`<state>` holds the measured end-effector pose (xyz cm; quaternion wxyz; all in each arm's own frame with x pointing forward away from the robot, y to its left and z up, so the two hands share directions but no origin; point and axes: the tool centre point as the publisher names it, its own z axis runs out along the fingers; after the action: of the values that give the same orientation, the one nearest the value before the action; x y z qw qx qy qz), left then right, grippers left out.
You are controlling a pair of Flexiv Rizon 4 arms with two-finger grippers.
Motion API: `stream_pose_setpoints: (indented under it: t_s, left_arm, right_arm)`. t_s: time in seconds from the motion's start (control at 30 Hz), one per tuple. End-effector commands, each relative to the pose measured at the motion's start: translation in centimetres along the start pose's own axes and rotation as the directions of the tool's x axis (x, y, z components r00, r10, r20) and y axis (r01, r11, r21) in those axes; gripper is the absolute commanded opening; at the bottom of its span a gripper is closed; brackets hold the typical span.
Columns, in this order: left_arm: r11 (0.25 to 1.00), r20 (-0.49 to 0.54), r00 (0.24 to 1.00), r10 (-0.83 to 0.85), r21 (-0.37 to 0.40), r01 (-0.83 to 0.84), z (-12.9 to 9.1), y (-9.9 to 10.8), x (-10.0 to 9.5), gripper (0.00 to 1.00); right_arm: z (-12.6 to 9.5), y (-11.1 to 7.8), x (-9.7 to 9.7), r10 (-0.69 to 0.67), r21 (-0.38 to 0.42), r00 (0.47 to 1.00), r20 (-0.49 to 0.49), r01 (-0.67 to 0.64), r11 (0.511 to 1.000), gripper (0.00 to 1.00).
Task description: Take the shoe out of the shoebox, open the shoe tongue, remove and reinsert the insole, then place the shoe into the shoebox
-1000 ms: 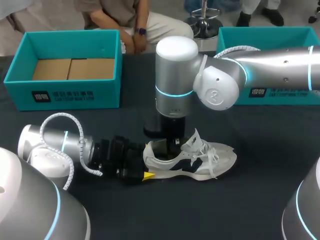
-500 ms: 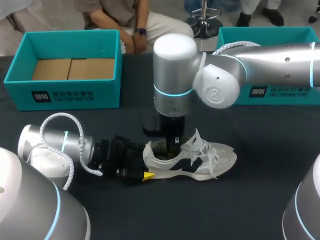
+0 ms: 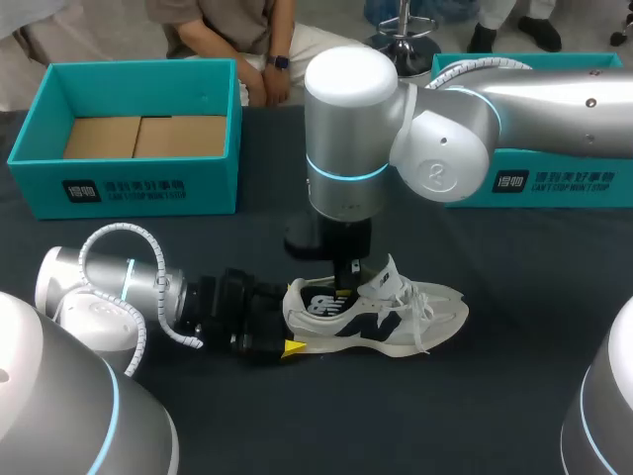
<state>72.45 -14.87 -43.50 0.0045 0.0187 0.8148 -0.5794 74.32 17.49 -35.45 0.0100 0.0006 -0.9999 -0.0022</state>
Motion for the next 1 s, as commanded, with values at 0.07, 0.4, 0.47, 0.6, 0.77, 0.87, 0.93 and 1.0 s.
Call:
stream_pose_setpoints:
  t_s: [0.07, 0.4, 0.47, 0.6, 0.77, 0.87, 0.93, 1.0]
  left_arm:
    - [1.000, 0.002, 1.000, 0.000, -0.003, 0.000, 0.3, 0.4, 0.1, 0.00]
    - [1.000, 0.002, 1.000, 0.000, -0.003, 0.000, 0.3, 0.4, 0.1, 0.00]
    - [1.000, 0.002, 1.000, 0.000, -0.003, 0.000, 0.3, 0.4, 0.1, 0.00]
    - [1.000, 0.002, 1.000, 0.000, -0.003, 0.000, 0.3, 0.4, 0.1, 0.00]
    - [1.000, 0.002, 1.000, 0.000, -0.003, 0.000, 0.3, 0.4, 0.1, 0.00]
    - [1.000, 0.002, 1.000, 0.000, -0.003, 0.000, 0.3, 0.4, 0.1, 0.00]
    - [1.000, 0.002, 1.000, 0.000, -0.003, 0.000, 0.3, 0.4, 0.1, 0.00]
    - [1.000, 0.002, 1.000, 0.000, -0.003, 0.000, 0.3, 0.4, 0.1, 0.00]
  right_arm:
    - [-1.3, -0.4, 0.3, -0.001, -0.007, 1.000, 0.030, 0.002, 1.000, 0.00]
    - [-3.6, -1.9, 0.4, 0.029, 0.011, 0.996, 0.084, -0.030, 0.999, 0.00]
    - [-3.8, -2.1, 0.4, 0.033, 0.015, 0.996, 0.087, -0.034, 0.999, 0.00]
    - [-4.0, -2.1, 0.0, 0.032, 0.012, 0.995, 0.093, -0.034, 0.999, 0.00]
    - [-3.8, -1.4, -0.9, 0.014, -0.015, 0.995, 0.102, -0.013, 1.000, 0.00]
    - [-3.4, -0.4, -1.8, -0.010, -0.032, 0.995, 0.099, 0.013, 0.999, 0.00]
    - [-3.2, 0.1, -2.2, -0.019, -0.039, 0.995, 0.098, 0.023, 0.999, 0.00]
    - [-3.0, 0.6, -2.6, -0.027, -0.049, 0.995, 0.098, 0.032, 0.998, 0.00]
